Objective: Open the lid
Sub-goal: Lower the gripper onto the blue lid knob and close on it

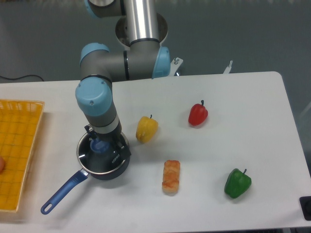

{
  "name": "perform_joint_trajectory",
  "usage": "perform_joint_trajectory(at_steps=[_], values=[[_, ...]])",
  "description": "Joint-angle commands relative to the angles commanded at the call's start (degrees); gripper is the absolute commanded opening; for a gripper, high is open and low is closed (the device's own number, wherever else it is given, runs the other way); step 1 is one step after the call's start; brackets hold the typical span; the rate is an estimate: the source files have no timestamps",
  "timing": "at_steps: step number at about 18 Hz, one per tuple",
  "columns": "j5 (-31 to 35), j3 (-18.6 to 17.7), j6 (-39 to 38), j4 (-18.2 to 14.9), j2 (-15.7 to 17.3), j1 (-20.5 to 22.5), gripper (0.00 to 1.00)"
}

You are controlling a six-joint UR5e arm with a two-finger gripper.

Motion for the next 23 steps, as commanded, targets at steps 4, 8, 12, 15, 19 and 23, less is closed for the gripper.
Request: perform_joint_trajectory(at_steps=[4,8,12,15,19,23], values=[[0.1,-0.1,0.0,-0.1,0.1,-0.3,1.00],[0.0,-0.2,0.0,-0.4,0.7,-0.5,1.00],[-0.1,-0.7,-0.7,-0.5,1.4,-1.3,1.00],[-0.1,-0.9,-2.4,-0.4,1.1,-2.6,1.00],[-0.1,-1.0,-3.2,-0.5,1.3,-3.0,1.00],[0.0,-1.0,-3.6,-0.3,0.9,-3.5,1.00]])
